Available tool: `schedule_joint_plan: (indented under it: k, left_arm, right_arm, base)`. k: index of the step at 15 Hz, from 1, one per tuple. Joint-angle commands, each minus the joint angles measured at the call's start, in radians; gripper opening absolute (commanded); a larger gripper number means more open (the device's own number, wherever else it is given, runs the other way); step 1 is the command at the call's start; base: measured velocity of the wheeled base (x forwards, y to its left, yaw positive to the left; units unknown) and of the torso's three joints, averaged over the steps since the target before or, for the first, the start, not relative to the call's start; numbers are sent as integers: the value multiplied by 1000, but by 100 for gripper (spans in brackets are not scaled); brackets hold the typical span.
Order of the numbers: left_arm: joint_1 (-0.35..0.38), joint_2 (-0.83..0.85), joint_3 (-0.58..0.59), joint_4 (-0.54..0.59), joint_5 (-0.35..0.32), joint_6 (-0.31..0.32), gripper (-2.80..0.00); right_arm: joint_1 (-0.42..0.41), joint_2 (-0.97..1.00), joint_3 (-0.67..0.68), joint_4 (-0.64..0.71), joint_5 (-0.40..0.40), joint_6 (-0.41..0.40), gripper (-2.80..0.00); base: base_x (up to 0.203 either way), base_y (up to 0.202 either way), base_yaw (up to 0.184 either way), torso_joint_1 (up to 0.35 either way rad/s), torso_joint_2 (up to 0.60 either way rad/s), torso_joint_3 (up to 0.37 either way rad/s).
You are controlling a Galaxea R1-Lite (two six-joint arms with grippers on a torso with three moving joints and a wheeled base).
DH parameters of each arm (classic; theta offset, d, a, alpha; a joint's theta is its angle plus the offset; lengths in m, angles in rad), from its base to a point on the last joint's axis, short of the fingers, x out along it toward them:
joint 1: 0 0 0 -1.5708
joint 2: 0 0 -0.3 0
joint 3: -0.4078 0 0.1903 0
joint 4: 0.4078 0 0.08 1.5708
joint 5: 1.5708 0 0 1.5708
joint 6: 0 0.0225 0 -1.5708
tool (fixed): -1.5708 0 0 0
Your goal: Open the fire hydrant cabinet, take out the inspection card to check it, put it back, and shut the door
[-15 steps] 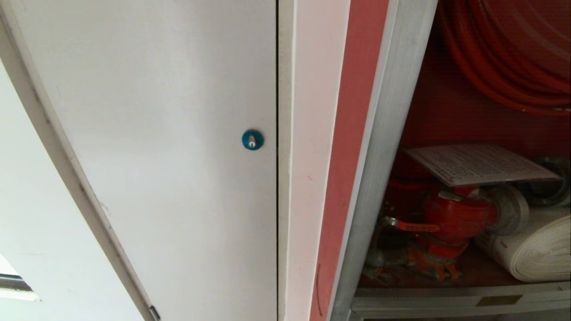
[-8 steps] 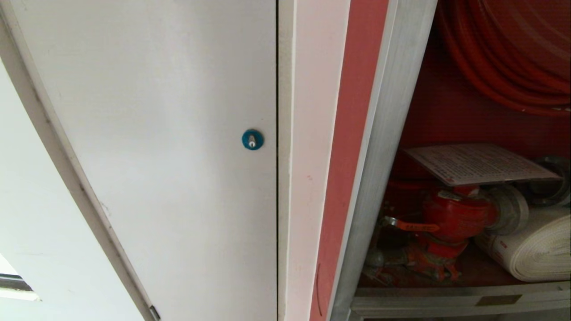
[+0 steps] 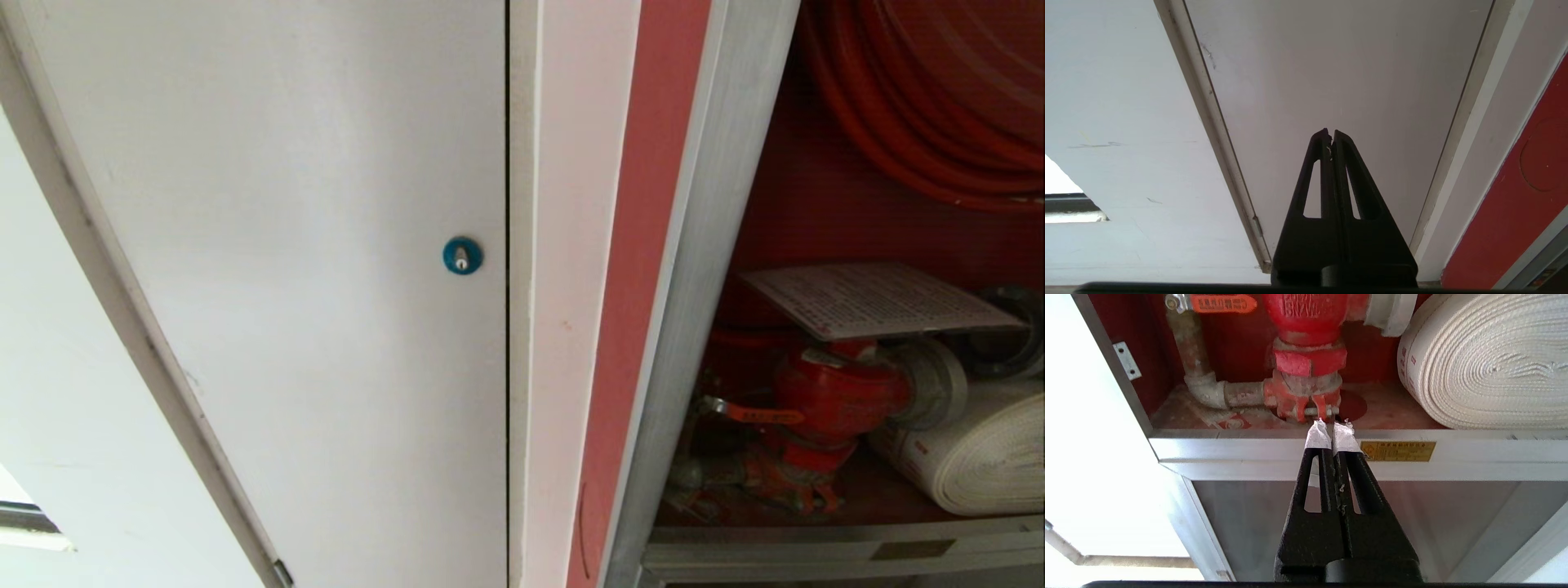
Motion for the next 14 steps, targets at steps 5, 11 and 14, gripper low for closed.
schedule_joint_plan:
  k: [5,11,14]
  left_arm:
    - [0,0,8,0,-1,0,-280]
    - [0,0,8,0,-1,0,-280]
    - [1,0,7,0,-1,0,-280]
  right_arm:
    - [0,228,-363,30,-3,-49,-280]
    - [2,492,-499,57,104,-475,-280]
    - [2,571,-550,139,140,-652,-280]
  base:
    - [0,0,0,0,0,0]
    - [0,0,0,0,0,0]
    - [0,0,0,0,0,0]
